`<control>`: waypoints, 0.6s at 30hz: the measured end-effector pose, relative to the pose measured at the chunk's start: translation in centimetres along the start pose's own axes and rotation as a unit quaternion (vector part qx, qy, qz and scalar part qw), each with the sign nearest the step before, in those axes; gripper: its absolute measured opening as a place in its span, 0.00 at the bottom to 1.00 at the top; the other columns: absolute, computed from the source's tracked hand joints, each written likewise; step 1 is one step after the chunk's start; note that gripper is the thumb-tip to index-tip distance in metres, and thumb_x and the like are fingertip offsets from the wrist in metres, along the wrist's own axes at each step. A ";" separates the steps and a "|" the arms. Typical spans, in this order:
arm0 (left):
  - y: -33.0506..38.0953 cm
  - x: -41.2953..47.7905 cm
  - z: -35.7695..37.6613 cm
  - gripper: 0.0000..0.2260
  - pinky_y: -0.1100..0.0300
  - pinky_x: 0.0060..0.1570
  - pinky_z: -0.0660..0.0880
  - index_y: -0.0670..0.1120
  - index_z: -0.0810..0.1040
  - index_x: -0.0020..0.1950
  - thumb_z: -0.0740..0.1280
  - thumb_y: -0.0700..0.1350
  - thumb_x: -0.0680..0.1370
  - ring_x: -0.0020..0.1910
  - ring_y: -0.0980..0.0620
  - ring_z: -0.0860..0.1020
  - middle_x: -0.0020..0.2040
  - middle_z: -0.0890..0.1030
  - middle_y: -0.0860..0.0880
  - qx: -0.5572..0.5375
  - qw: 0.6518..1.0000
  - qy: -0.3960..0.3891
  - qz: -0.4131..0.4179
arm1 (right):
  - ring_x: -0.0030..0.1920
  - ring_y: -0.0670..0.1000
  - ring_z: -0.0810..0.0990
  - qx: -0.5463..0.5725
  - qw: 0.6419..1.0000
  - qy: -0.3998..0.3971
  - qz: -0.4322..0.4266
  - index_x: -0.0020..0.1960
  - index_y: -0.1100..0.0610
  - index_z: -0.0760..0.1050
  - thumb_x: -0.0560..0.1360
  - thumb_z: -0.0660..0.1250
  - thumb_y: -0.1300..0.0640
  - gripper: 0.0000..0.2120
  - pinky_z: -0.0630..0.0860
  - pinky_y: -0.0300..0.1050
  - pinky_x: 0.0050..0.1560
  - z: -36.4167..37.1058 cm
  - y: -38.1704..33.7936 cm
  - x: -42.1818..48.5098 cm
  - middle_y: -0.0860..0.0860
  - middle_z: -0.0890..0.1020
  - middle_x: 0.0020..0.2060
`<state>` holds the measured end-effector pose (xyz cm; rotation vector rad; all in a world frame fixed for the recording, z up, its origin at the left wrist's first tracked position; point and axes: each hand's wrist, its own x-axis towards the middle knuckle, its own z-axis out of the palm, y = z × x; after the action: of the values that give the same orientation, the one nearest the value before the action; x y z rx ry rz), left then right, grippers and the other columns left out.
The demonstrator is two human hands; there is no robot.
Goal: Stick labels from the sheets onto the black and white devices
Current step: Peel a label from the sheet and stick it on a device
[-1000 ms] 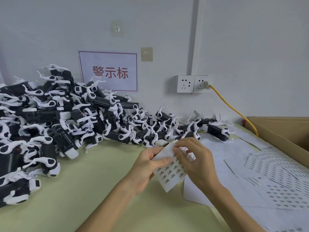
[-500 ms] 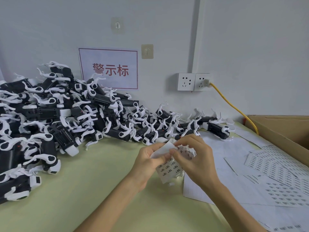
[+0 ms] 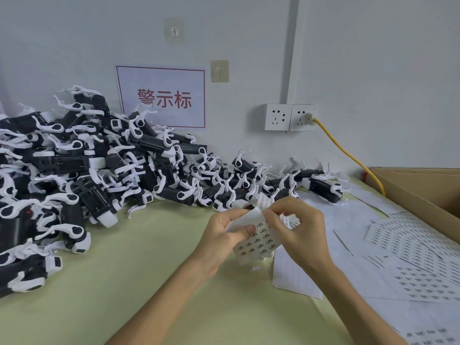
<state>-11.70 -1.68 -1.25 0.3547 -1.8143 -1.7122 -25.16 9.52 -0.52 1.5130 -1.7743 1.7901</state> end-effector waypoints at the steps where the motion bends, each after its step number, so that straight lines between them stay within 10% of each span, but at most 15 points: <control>1: 0.1 0.0 0.0 0.09 0.63 0.42 0.77 0.40 0.84 0.58 0.69 0.33 0.80 0.45 0.51 0.83 0.48 0.87 0.45 0.000 1.000 0.001 -0.002 | 0.40 0.47 0.80 0.003 1.000 0.005 0.012 0.37 0.51 0.82 0.73 0.72 0.60 0.07 0.71 0.31 0.43 0.0 0.0 0.0 0.44 0.82 0.35; 9: 1.2 0.6 -1.4 0.16 0.64 0.40 0.76 0.47 0.83 0.58 0.65 0.30 0.77 0.44 0.54 0.82 0.48 0.86 0.48 -0.035 0.986 0.159 0.013 | 0.40 0.49 0.81 0.028 0.996 0.060 0.056 0.42 0.49 0.81 0.78 0.73 0.57 0.06 0.75 0.37 0.44 -0.4 0.4 0.4 0.43 0.83 0.35; 15: 0.7 1.6 -4.1 0.17 0.69 0.31 0.73 0.49 0.83 0.51 0.64 0.29 0.75 0.35 0.62 0.79 0.45 0.81 0.51 -0.107 0.901 0.421 -0.007 | 0.36 0.49 0.78 0.020 0.998 0.007 0.059 0.42 0.44 0.81 0.79 0.71 0.58 0.11 0.74 0.37 0.39 0.0 0.5 0.2 0.42 0.82 0.33; 18: 0.1 1.4 -4.4 0.18 0.57 0.53 0.76 0.51 0.78 0.55 0.66 0.30 0.73 0.48 0.53 0.79 0.57 0.76 0.50 0.033 0.851 0.525 -0.006 | 0.34 0.50 0.79 0.028 0.998 -0.022 0.060 0.44 0.43 0.83 0.79 0.71 0.59 0.11 0.77 0.46 0.39 0.1 0.5 0.1 0.43 0.83 0.34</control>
<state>-10.17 -5.98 -0.93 1.0796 -1.0216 -1.0599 -25.56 9.23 -0.77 1.5081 -1.8875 1.8908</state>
